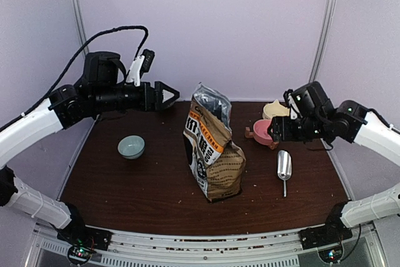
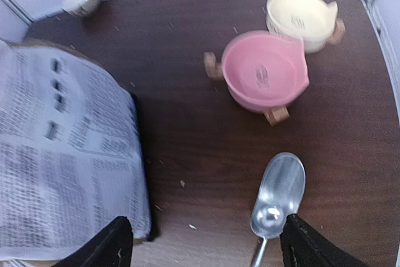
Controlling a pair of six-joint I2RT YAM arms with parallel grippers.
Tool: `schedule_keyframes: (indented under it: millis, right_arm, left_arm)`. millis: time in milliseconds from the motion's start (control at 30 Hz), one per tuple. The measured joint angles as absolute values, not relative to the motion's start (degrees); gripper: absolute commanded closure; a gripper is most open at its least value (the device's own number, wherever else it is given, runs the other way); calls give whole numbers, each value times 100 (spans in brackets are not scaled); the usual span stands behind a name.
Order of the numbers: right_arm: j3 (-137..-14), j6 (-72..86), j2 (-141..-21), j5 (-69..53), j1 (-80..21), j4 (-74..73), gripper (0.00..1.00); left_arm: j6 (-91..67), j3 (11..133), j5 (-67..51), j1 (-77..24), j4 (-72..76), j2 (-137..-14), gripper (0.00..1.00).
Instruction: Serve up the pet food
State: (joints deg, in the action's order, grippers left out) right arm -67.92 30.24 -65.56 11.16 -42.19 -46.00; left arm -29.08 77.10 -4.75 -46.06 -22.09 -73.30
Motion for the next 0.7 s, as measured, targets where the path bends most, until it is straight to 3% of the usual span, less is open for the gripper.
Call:
schedule_keyframes:
  millis: [300, 700]
  right_arm:
    - [-4150, 3948, -6267, 969, -4084, -3997, 24]
    - [-2788, 4694, -6475, 897, -4010, -2681, 47]
  left_arm:
    - [-3669, 6254, -390, -4606, -1684, -6980, 20]
    - [-4195, 6027, -530, -4604, -1448, -6842, 20]
